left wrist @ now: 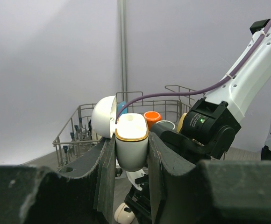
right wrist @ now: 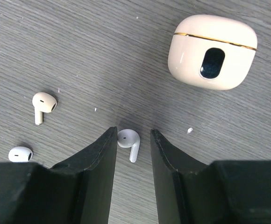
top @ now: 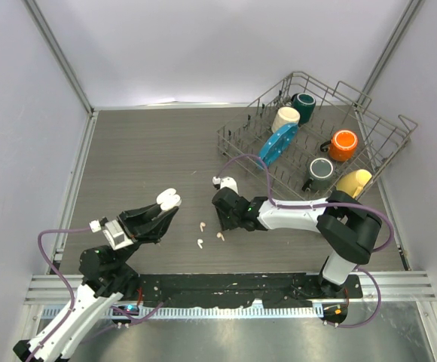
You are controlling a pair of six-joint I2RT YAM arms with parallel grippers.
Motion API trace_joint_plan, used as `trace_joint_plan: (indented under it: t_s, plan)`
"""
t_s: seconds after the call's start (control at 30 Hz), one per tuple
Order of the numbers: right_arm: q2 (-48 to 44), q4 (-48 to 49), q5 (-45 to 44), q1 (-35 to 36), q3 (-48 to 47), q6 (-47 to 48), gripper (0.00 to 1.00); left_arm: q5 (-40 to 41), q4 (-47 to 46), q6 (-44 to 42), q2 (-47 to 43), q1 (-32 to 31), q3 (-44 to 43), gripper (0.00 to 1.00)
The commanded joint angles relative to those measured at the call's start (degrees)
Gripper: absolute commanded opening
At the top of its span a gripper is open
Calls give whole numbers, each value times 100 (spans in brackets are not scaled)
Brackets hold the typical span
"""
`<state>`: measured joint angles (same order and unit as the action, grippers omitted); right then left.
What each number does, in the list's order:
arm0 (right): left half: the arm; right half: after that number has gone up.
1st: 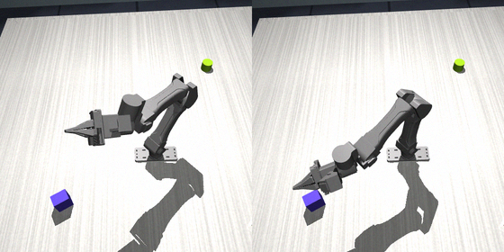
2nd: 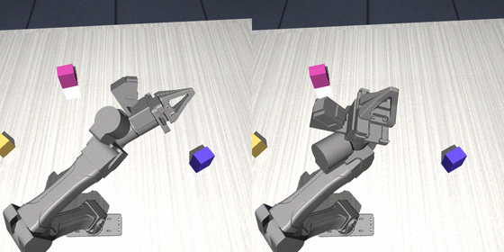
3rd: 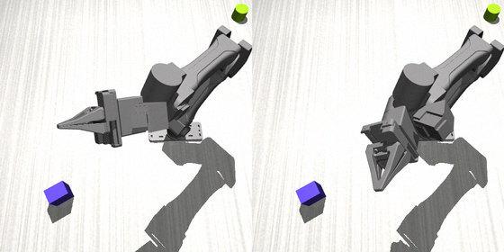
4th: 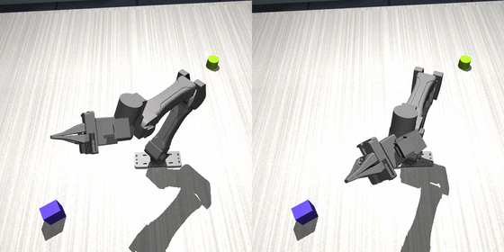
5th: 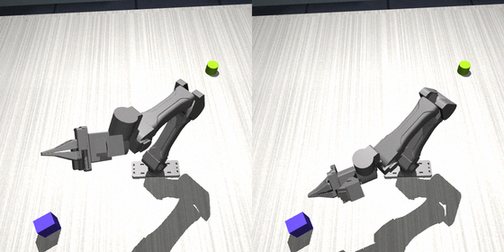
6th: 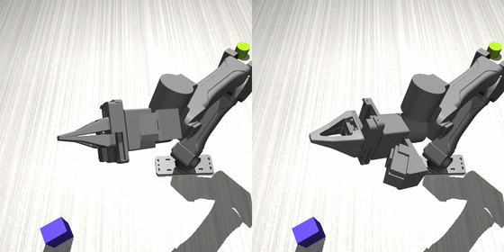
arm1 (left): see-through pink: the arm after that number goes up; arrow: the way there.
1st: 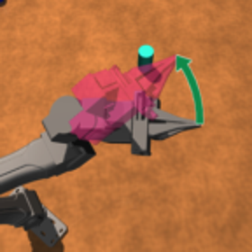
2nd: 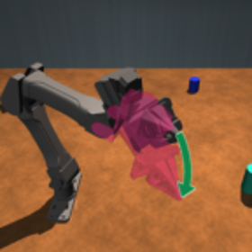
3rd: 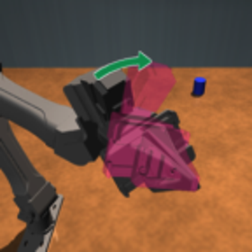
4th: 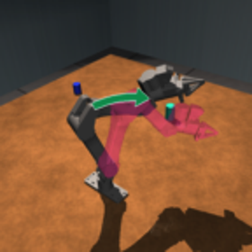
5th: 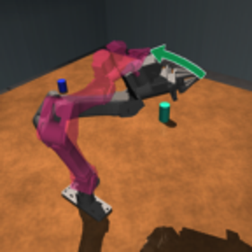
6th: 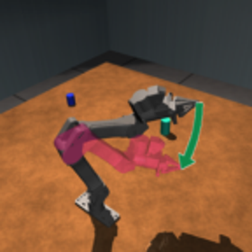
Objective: Insert the wireless bluetooth earbuds into the charging case
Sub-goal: Pick up the earbud from the center of the board.
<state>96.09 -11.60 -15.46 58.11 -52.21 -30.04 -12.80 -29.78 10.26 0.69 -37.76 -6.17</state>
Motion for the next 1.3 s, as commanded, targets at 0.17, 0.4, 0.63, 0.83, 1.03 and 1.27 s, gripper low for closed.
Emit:
trace_joint_plan:
  t_s: [0.17, 0.4, 0.63, 0.83, 1.03, 1.27]
  plan:
    - [-196, 175, 298, 25, -246, 683, 41, 102, -89, 37, -192, -12, 2, 0]
    - [-91, 61, 404, 25, -325, 939, 41, 93, -81, 46, -183, -12, 11, 0]
    - [-3, -36, 325, 25, -378, 1044, 40, 76, -72, 37, -174, -12, 2, 0]
    - [41, -36, 412, 25, -369, 1097, 40, 76, -98, 29, -139, -12, 11, 0]
    - [111, -80, 474, 25, -387, 1114, 39, 76, -116, 29, -113, -12, 11, 0]
    - [173, -124, 430, 25, -396, 1106, 38, 84, -116, 29, -113, -12, 11, 0]
